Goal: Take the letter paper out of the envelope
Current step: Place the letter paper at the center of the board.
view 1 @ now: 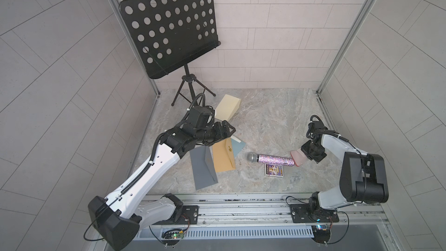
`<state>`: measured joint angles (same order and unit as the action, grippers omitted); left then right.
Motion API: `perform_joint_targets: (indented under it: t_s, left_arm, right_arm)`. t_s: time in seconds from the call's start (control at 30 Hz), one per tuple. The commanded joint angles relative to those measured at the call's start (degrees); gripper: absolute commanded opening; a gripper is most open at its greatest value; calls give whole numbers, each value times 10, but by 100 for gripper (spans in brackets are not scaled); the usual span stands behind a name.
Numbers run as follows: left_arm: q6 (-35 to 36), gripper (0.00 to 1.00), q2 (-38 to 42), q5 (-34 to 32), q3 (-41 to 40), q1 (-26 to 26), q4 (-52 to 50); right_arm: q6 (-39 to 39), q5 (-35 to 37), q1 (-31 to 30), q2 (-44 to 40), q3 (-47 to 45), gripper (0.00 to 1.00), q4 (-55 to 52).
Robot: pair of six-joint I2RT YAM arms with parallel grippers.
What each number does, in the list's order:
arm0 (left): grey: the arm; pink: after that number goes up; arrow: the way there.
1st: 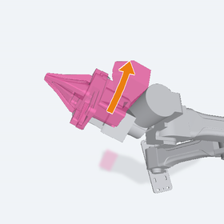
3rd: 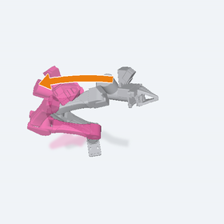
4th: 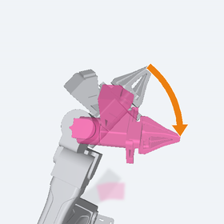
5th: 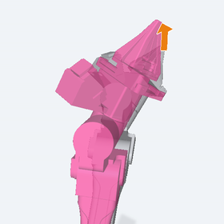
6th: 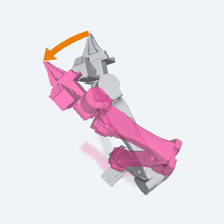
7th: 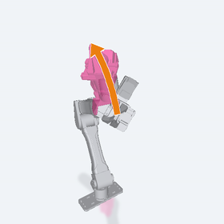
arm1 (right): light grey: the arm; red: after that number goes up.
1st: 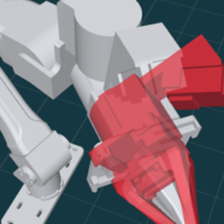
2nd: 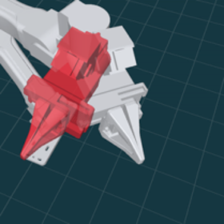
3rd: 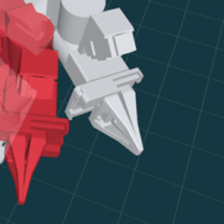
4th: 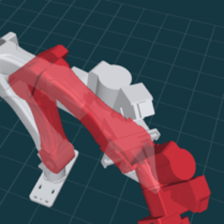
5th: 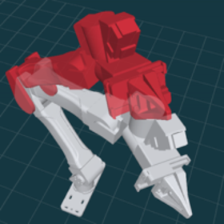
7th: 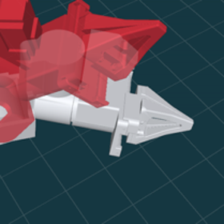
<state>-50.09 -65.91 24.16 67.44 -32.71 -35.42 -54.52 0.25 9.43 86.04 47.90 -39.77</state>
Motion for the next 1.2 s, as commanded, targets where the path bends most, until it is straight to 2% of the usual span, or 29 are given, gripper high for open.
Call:
perform_joint_targets:
  t_s: [0.0,0.17,0.27,0.4,0.6,0.67,0.73,0.97,1.03,1.17]
  left_arm:
    - [0,84,4,-1,11,-3,3]
    - [2,84,2,-2,14,-3,3]
    - [3,84,-1,-3,16,-3,2]
    - [5,84,-6,-3,18,-3,1]
    - [9,84,-11,-7,25,-3,-2]
    - [9,84,-13,-10,26,-3,-2]
    - [10,84,-13,-11,28,-3,-2]
    - [8,84,-17,-16,23,-3,-2]
    - [7,84,-18,-18,20,-3,-3]
    - [7,84,-18,-27,17,-3,-12]
  right_arm:
    - [-9,1,2,14,8,0,0]
    - [-2,12,2,11,-5,0,37]
    - [27,15,2,17,13,0,57]
    - [56,18,2,38,45,0,52]
    - [56,3,2,34,32,0,59]
    - [54,2,2,33,34,9,48]
    - [50,6,2,29,35,23,37]
    - [3,55,-5,11,66,64,-39]
    - [-18,74,-9,1,78,72,-62]
    - [-37,127,-27,-14,118,79,-114]
